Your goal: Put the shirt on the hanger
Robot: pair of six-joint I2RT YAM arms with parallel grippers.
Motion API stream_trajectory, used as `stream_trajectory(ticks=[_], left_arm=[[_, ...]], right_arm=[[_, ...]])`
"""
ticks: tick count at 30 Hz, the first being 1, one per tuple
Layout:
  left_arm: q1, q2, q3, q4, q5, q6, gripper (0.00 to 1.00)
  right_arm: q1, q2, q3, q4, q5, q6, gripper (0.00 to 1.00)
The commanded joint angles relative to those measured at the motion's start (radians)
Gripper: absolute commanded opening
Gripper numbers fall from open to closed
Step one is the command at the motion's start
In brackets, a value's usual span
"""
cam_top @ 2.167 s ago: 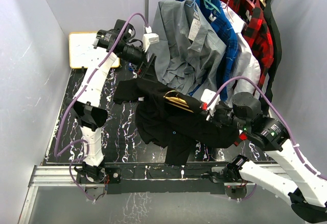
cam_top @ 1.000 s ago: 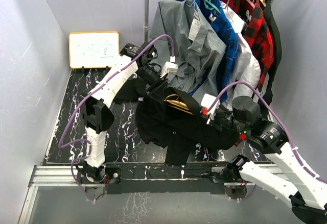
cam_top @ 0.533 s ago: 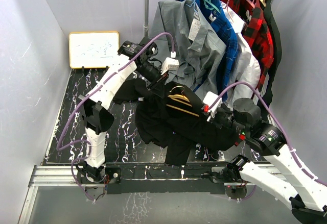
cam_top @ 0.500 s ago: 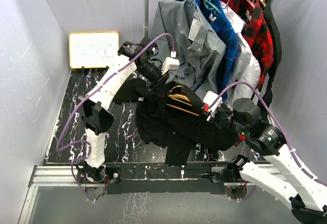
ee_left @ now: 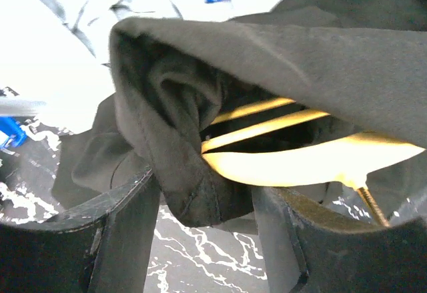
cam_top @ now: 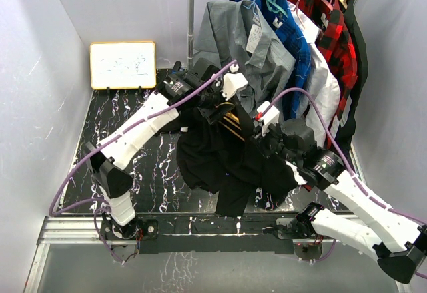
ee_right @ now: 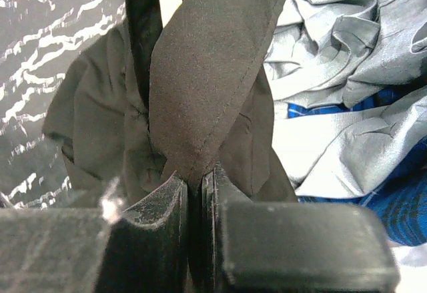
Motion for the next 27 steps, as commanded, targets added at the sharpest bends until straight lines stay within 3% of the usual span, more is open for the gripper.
stream_trajectory(ticks=[1, 6, 9, 13, 16, 18, 20, 21, 23, 26, 27], left_arm=[[-0.028, -0.101, -0.055, 0.040, -0.129, -0.069, 0.56], [-0.003, -0.209, -0.225, 0.162, -0.301, -0.072, 0.66], [0.065, -0.278, -0.341, 0.242, -0.238, -0.087, 0.77], [0.111, -0.326, -0.395, 0.240, -0.004, -0.093, 0.80], [0.188, -0.338, -0.435, 0.294, 0.116, 0.006, 0.76], [0.332, -0.313, -0.401, 0.283, 0.372, 0.109, 0.72], [0.525, -0.285, -0.361, 0.261, 0.762, 0.216, 0.71], [0.600, -0.266, -0.333, 0.217, 0.918, 0.294, 0.72], [0.690, -0.199, -0.211, 0.042, 1.065, 0.487, 0.78], [0.720, 0.012, 0.121, -0.415, 1.064, 0.824, 0.80], [0.729, 0.082, 0.213, -0.490, 1.060, 0.848, 0.79]], right_arm=[[-0.009, -0.010, -0.026, 0.337, 0.164, 0.176, 0.00], [-0.010, -0.070, -0.093, 0.397, 0.263, 0.203, 0.00], [-0.009, -0.096, -0.108, 0.402, 0.275, 0.213, 0.00], [-0.010, -0.111, -0.105, 0.382, 0.267, 0.211, 0.00], [-0.009, -0.118, -0.083, 0.336, 0.099, 0.135, 0.00], [-0.010, -0.124, -0.056, 0.263, -0.035, 0.061, 0.00], [-0.010, -0.135, -0.029, 0.174, -0.159, -0.012, 0.00], [-0.010, -0.143, -0.016, 0.125, -0.206, -0.051, 0.00], [-0.009, -0.163, 0.009, 0.050, -0.240, -0.112, 0.00], [-0.009, -0.205, 0.032, -0.019, -0.252, -0.182, 0.00], [-0.010, -0.219, 0.039, -0.039, -0.267, -0.208, 0.00]])
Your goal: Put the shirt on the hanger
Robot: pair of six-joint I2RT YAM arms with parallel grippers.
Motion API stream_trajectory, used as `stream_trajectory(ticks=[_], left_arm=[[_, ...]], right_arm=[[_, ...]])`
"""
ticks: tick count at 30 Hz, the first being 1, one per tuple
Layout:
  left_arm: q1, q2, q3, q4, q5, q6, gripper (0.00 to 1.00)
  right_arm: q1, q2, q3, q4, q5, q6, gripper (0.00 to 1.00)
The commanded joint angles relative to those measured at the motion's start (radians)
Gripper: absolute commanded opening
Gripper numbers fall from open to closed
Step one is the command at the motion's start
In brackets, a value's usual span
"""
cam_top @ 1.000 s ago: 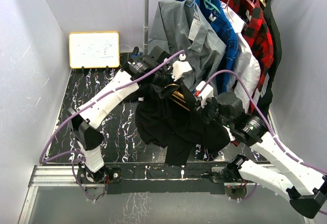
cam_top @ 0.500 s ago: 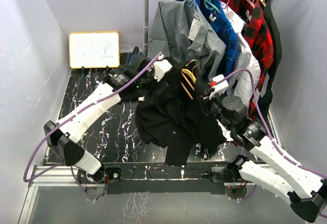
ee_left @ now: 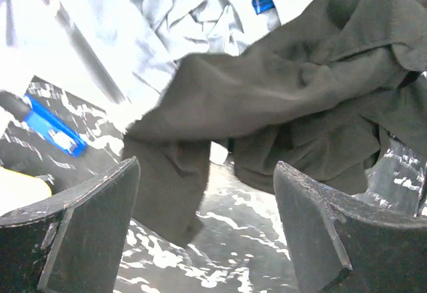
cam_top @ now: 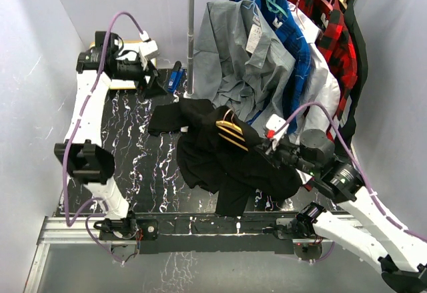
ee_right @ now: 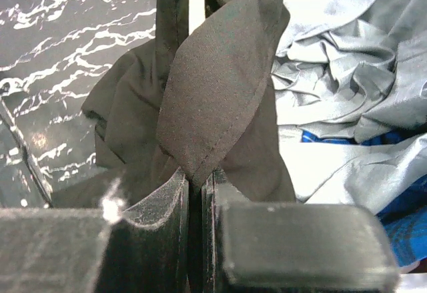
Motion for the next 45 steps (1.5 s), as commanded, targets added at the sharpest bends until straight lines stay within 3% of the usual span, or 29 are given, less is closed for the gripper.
stream_trajectory(ticks=[1, 5, 7, 11, 18, 25, 33, 37, 40, 42, 44, 45], left_arm=[[0.019, 0.206, 0.347, -0.487, 0.294, 0.363, 0.79], [0.046, 0.175, 0.223, -0.486, 0.349, 0.480, 0.85], [0.037, 0.151, 0.161, -0.485, 0.391, 0.480, 0.92], [-0.027, 0.148, 0.099, -0.486, 0.373, 0.471, 0.95], [-0.076, 0.061, -0.153, -0.483, 0.291, 0.901, 0.97], [-0.091, 0.188, -0.102, -0.484, 0.182, 0.968, 0.97], [-0.091, 0.329, 0.035, -0.484, 0.158, 0.942, 0.95], [-0.099, 0.345, 0.032, -0.484, 0.148, 0.943, 0.93], [-0.108, 0.340, -0.005, -0.484, 0.127, 0.965, 0.89], [-0.113, 0.343, -0.017, -0.484, 0.114, 0.972, 0.79], [-0.117, 0.351, -0.018, -0.484, 0.110, 0.965, 0.60], [-0.117, 0.355, -0.017, -0.484, 0.114, 0.961, 0.44]], right_arm=[[0.000, -0.086, 0.098, -0.080, -0.135, -0.182, 0.00], [0.001, -0.117, 0.127, -0.168, -0.173, -0.261, 0.00], [0.001, -0.118, 0.142, -0.210, -0.181, -0.284, 0.00], [0.001, -0.108, 0.172, -0.265, -0.179, -0.301, 0.00], [0.001, -0.101, 0.201, -0.288, -0.199, -0.307, 0.00], [0.000, -0.107, 0.205, -0.315, -0.219, -0.303, 0.00], [0.000, -0.117, 0.190, -0.330, -0.232, -0.284, 0.00], [0.001, -0.124, 0.193, -0.331, -0.217, -0.282, 0.00], [0.001, -0.126, 0.195, -0.330, -0.208, -0.283, 0.00], [0.001, -0.125, 0.194, -0.326, -0.210, -0.284, 0.00], [0.000, -0.124, 0.192, -0.321, -0.209, -0.282, 0.00], [0.000, -0.124, 0.190, -0.316, -0.208, -0.282, 0.00]])
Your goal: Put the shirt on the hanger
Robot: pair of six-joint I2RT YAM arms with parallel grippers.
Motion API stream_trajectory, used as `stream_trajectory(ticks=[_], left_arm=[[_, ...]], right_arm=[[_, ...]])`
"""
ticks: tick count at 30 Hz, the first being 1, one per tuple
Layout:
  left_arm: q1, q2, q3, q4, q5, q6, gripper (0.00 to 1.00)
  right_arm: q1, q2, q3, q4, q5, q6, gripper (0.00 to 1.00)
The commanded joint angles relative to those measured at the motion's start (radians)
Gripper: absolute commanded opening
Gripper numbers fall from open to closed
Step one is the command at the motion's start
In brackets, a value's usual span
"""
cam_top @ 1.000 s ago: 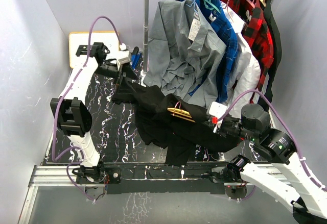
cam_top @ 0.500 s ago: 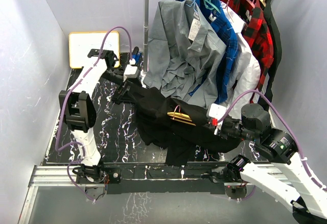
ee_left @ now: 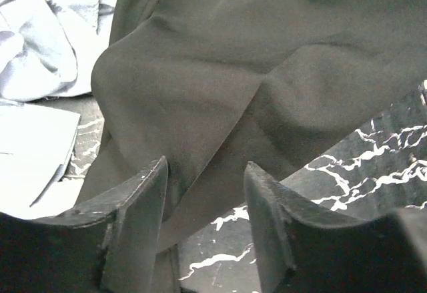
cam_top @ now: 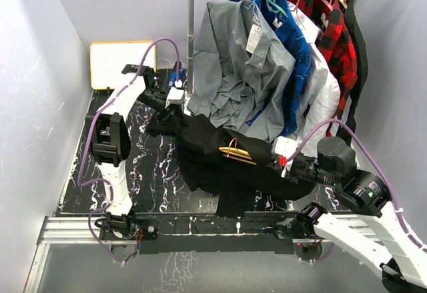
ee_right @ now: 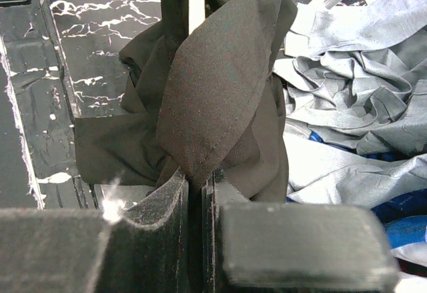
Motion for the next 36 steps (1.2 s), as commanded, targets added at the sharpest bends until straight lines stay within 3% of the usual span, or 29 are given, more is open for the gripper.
stream_trajectory(ticks=[1, 3, 9, 14, 23, 27, 31, 36], left_arm=[[-0.013, -0.013, -0.010, -0.020, 0.026, 0.038, 0.26], [-0.016, -0.027, -0.018, -0.020, 0.035, 0.039, 0.00], [-0.019, -0.137, -0.053, -0.020, 0.017, 0.043, 0.00], [-0.003, -0.318, -0.047, -0.012, -0.024, -0.035, 0.00], [0.035, -0.732, -0.331, 0.132, -0.113, -0.151, 0.00], [0.067, -0.793, -0.440, 0.136, -0.159, -0.202, 0.00], [0.122, -0.844, -0.591, 0.293, -0.272, -0.260, 0.00], [0.282, -0.774, -0.685, 0.442, -0.301, -0.246, 0.00]], right_arm=[[0.000, -0.016, 0.039, 0.070, 0.004, 0.007, 0.00], [0.001, -0.022, 0.033, 0.081, 0.010, 0.012, 0.00], [0.001, -0.054, -0.001, 0.138, 0.083, 0.045, 0.00], [0.001, -0.005, -0.025, 0.152, 0.205, 0.089, 0.00], [0.000, 0.016, -0.100, 0.312, 0.437, 0.084, 0.00], [0.000, -0.008, -0.127, 0.380, 0.505, 0.082, 0.00], [0.000, -0.008, -0.133, 0.405, 0.583, 0.068, 0.00], [0.001, -0.045, -0.140, 0.459, 0.668, 0.051, 0.00]])
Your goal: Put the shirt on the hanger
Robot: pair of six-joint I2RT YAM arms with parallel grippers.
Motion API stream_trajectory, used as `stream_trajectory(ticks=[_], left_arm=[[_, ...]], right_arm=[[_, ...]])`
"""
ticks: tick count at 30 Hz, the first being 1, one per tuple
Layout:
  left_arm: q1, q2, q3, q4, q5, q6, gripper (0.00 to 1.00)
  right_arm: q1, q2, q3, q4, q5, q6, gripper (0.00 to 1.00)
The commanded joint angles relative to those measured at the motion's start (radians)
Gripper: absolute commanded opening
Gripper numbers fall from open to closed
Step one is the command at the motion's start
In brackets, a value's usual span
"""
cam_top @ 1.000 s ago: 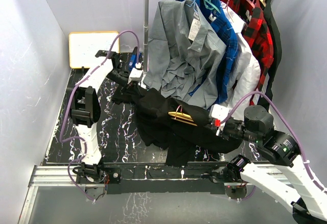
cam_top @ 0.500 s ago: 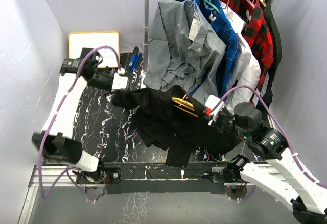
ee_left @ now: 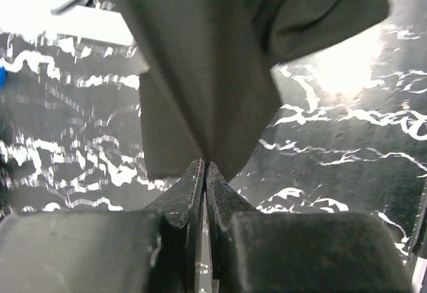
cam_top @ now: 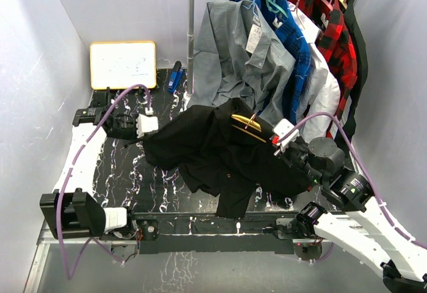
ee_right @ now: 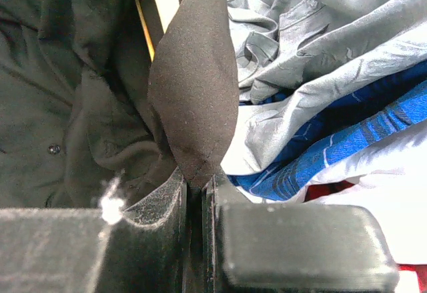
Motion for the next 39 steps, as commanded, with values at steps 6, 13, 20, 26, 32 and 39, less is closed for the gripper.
stream_trajectory(ticks=[6, 13, 20, 26, 32, 39], left_arm=[[0.220, 0.244, 0.166, 0.012, 0.046, -0.029, 0.00], [0.222, 0.215, 0.251, 0.069, 0.073, -0.220, 0.98], [-0.027, 0.213, 0.583, -0.026, 0.033, -0.745, 0.98], [-0.277, 0.359, 0.764, -0.005, -0.009, -1.141, 0.98], [-0.321, 0.510, 0.901, 0.016, 0.100, -1.208, 0.98], [-0.365, 0.794, 1.245, -0.318, 0.180, -1.107, 0.98]], right_arm=[[-0.008, -0.028, 0.012, 0.167, 0.214, -0.015, 0.00], [-0.008, 0.008, 0.039, 0.152, 0.106, -0.021, 0.00], [-0.008, 0.053, 0.050, 0.148, 0.004, -0.015, 0.00], [-0.007, 0.094, 0.053, 0.136, -0.120, 0.007, 0.00], [-0.007, 0.077, 0.072, 0.091, -0.302, -0.032, 0.00], [-0.007, 0.061, 0.089, 0.051, -0.338, -0.053, 0.00]])
